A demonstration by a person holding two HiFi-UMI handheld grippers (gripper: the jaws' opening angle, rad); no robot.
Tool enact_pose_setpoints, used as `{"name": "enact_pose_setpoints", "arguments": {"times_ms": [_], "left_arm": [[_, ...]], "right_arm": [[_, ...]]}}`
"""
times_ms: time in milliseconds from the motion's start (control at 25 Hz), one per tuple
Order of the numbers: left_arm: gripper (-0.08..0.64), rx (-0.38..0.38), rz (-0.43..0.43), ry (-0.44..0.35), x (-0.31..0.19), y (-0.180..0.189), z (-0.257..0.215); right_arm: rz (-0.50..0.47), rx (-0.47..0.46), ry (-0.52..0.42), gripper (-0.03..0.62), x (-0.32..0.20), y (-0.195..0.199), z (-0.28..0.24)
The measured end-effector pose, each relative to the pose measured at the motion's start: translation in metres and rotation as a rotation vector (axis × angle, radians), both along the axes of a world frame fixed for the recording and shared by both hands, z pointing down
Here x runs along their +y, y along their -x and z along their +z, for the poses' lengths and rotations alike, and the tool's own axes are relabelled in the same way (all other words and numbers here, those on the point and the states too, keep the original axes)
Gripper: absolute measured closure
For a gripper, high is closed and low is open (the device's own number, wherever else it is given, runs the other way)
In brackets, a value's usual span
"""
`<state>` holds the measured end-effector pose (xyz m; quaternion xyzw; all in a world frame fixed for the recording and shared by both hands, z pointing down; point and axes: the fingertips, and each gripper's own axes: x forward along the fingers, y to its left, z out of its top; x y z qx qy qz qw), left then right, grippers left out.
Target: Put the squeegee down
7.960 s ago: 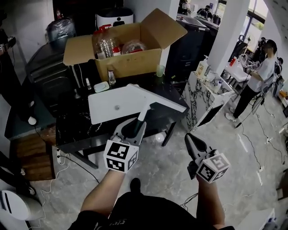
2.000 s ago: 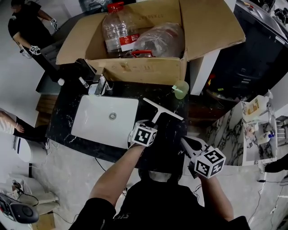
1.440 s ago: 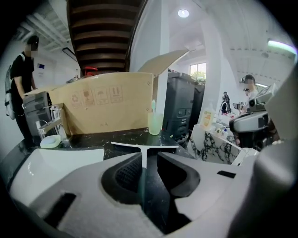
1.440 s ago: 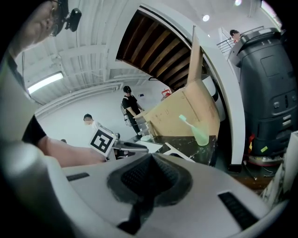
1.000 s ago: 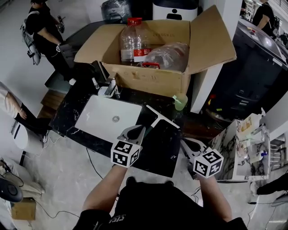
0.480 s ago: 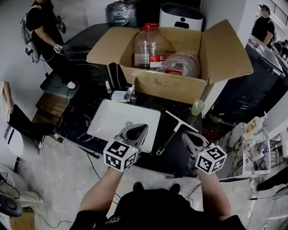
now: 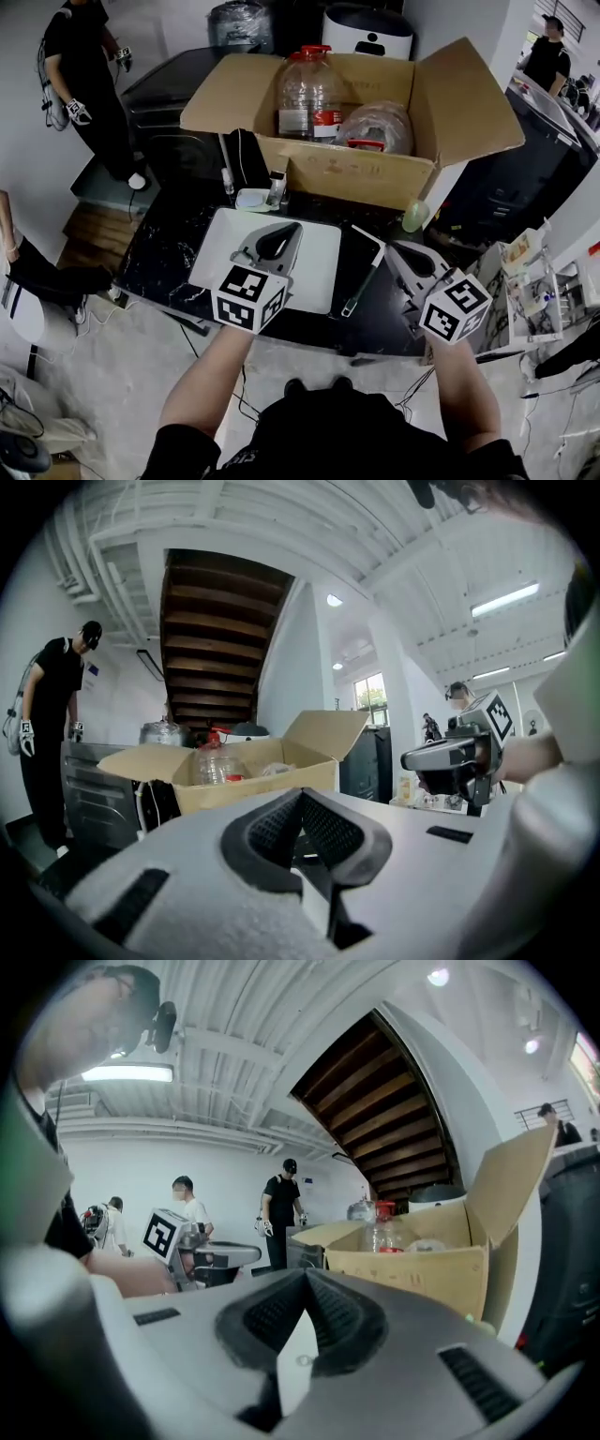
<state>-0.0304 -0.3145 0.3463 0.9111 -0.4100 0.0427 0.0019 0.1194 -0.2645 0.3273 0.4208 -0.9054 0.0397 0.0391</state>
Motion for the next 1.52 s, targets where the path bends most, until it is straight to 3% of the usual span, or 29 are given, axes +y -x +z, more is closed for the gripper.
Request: {"name": "enact_pose_setpoints", "arguments": {"times_ms": [200, 400, 640, 880, 1520], "left_arm": [[0.552, 0.075, -0.032, 0.01, 0.004, 0.0, -0.017], [0.551, 0.19, -0.176, -0.006, 0.012, 0.021, -0.02], [0.551, 0.119, -0.233, 0.005, 0.017, 0.022, 0.0], [0.551, 0.075, -0.294, -0.014, 0.016, 0.031, 0.007], [0.551, 0.053, -0.256, 0.042, 0.011, 0.01, 0.027]], "right_arm": [[0.058, -0.098, -0.091, 0.588, -0.003, -0.015, -0.046], [0.014, -0.091, -0.083, 0.588, 0.014, -0.008, -0.024], [-0.018, -0.005, -0.058, 0.589, 0.023, -0.007, 0.007], [-0.041, -0.026, -0.012, 0.589, 0.023, -0.003, 0.027], [-0.028, -0.051, 0.023, 0.589, 0.016, -0.021, 0.037]]}}
